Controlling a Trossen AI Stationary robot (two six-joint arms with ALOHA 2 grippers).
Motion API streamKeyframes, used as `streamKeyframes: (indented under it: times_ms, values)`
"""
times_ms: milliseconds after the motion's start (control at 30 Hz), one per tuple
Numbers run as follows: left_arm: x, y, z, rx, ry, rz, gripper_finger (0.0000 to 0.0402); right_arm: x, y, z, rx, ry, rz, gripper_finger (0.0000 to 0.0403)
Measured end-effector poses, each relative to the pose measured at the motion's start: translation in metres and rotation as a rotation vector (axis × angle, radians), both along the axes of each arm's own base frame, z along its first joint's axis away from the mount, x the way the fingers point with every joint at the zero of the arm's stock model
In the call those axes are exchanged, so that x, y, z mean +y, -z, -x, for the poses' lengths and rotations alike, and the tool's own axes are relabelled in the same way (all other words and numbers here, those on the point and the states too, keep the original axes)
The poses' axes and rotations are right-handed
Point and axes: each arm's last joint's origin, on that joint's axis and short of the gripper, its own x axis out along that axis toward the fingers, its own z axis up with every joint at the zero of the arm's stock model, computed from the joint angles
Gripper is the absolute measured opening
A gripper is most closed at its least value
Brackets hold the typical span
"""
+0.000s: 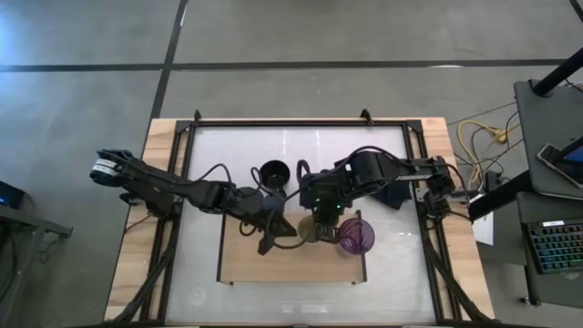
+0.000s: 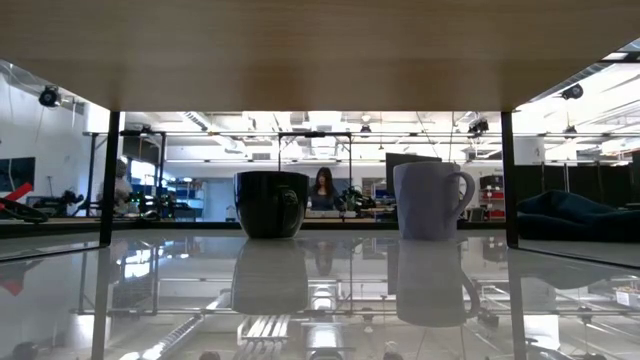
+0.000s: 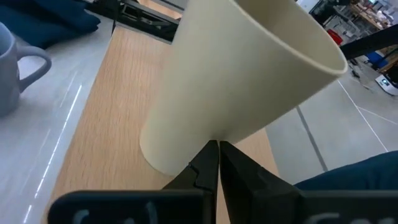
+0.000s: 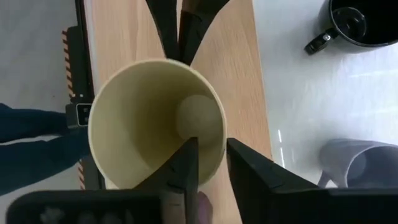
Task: Stack small to large cups/mugs on shelf
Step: Put the brown mug on the shelf
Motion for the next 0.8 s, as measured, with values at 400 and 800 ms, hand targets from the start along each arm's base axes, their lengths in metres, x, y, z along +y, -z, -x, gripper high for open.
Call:
streamKeyframes:
  times_ms: [400, 800]
  values:
    - [0.0000, -0.0001, 0.0000, -0.001, 0.000, 0.002, 0.0000, 0.0071, -0.0002, 0.0016, 0.009, -0.036, -0.048, 0.0086]
    - [-0.0019, 0.0056, -0.0064, -0.008, -0.007, 0.026, 0.0000, 0.0068, -0.0077, 0.0062, -0.006, -0.028, -0.057, 0.0091]
